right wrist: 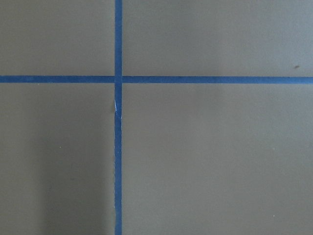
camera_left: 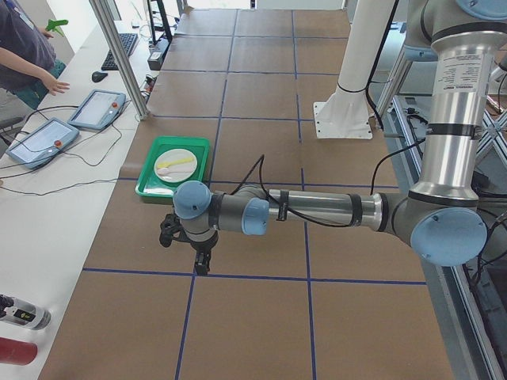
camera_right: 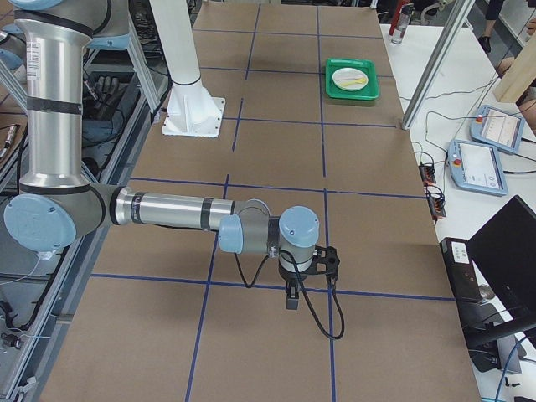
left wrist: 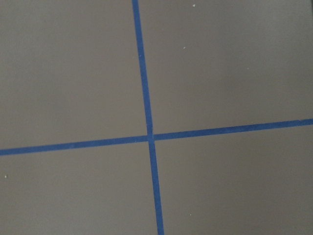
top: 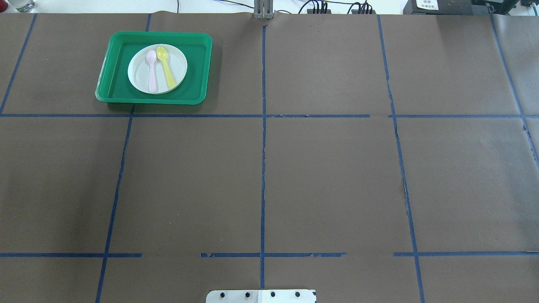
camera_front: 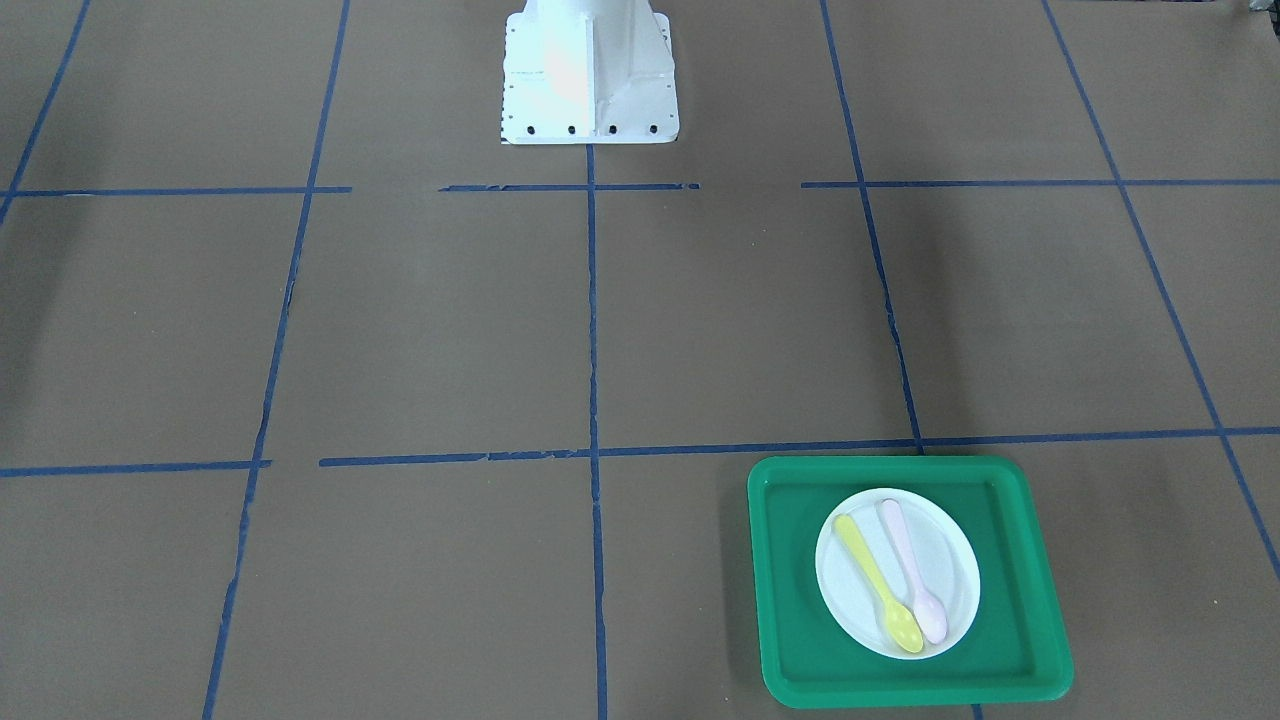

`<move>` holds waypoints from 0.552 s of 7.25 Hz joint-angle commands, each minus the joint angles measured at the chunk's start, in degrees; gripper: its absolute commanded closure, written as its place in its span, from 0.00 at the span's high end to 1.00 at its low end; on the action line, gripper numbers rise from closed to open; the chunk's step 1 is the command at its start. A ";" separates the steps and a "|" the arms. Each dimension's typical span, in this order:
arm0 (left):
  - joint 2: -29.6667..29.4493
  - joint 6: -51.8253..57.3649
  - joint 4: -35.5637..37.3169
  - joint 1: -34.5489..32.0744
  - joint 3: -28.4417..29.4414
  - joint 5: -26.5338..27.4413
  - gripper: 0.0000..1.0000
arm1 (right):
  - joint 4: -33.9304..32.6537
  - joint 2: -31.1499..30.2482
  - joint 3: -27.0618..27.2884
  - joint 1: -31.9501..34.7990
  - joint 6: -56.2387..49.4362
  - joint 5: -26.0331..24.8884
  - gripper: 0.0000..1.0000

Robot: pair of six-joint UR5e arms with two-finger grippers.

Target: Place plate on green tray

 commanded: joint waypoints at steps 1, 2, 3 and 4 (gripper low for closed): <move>3.33 -1.12 0.07 -1.46 -2.39 0.04 1.00 | -0.01 0.00 0.00 0.00 0.00 0.00 1.00; 3.08 -1.13 -0.01 -2.25 -2.57 0.48 1.00 | 0.07 0.00 0.00 0.00 0.00 0.00 1.00; 3.17 -1.04 0.07 -2.34 -3.70 0.57 1.00 | -0.01 0.00 0.00 0.00 0.00 0.00 1.00; 2.99 -0.95 0.77 -2.69 -4.50 0.57 1.00 | 0.07 0.00 0.00 0.00 0.00 0.00 1.00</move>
